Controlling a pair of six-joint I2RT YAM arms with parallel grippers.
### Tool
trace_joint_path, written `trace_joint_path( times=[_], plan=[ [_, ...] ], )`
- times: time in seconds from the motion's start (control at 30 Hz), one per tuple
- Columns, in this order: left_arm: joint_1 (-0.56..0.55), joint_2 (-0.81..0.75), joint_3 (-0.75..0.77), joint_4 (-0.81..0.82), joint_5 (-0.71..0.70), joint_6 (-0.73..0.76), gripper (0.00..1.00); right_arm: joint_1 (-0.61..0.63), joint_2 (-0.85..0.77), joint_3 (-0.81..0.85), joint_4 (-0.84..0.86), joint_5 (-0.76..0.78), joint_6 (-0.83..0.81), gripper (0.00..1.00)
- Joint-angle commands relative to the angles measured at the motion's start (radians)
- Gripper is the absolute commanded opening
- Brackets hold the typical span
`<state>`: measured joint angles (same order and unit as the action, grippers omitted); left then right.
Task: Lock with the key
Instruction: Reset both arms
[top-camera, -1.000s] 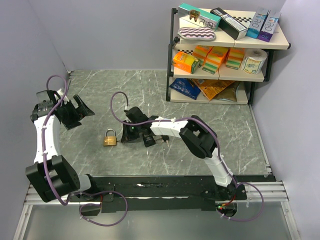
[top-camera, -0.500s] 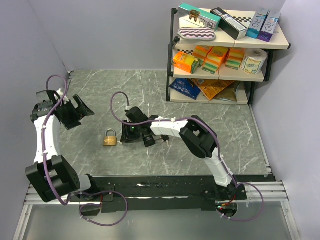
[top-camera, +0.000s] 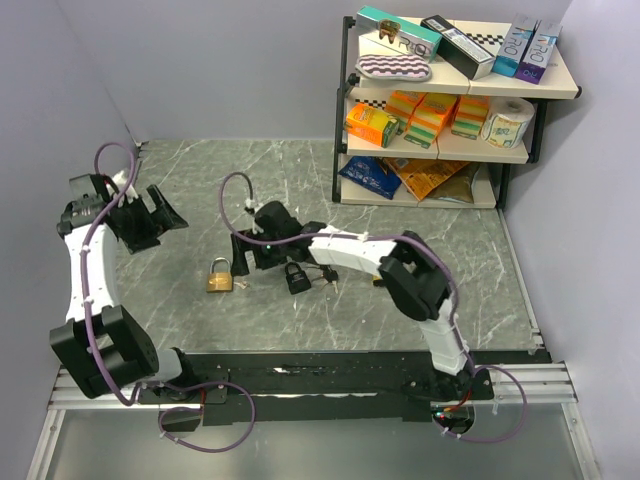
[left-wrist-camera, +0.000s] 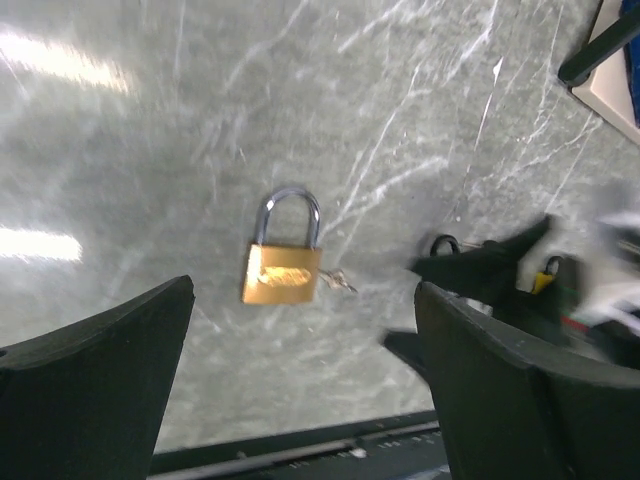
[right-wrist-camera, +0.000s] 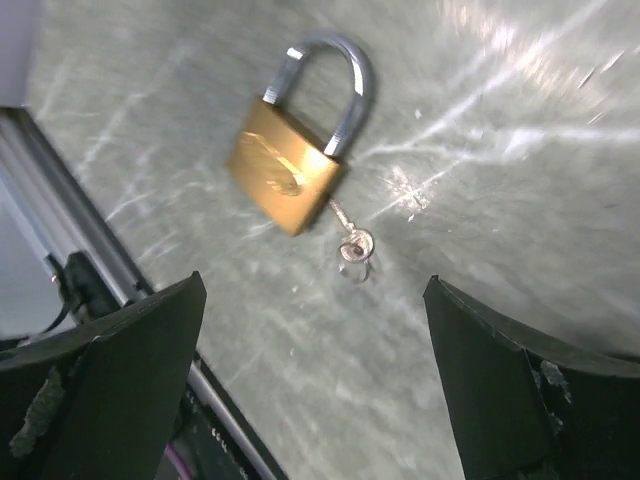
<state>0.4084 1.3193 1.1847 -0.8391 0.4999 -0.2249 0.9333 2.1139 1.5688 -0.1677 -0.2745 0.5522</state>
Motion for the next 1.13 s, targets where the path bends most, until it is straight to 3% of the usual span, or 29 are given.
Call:
trace_joint_path(
  times=[0.0,0.23,0.47,0.6,0.7,0.87,1.1],
  plan=[
    [0.004,0.004,0.099,-0.005,0.037,0.116,0.96,-0.04,-0.207,-0.022,-0.039,0.009,-0.174,0.99],
    [-0.135,-0.002,0.187,0.032,-0.16,0.196,0.96,-0.258,-0.523,-0.245,-0.113,-0.095,-0.225,0.99],
    [-0.388,-0.019,0.139,0.115,-0.329,0.211,0.96,-0.479,-0.808,-0.481,-0.194,-0.164,-0.311,0.99],
    [-0.56,0.004,0.098,0.159,-0.374,0.21,0.96,-0.582,-0.974,-0.576,-0.228,-0.138,-0.356,0.99],
    [-0.623,0.017,0.037,0.184,-0.38,0.246,0.96,-0.646,-1.061,-0.645,-0.233,-0.092,-0.397,0.99],
    [-0.654,0.009,-0.037,0.239,-0.368,0.276,0.96,-0.706,-1.167,-0.763,-0.187,-0.052,-0.437,0.99],
    [-0.66,-0.044,-0.054,0.259,-0.328,0.268,0.96,-0.719,-1.181,-0.779,-0.188,-0.088,-0.443,0.99]
  ],
)
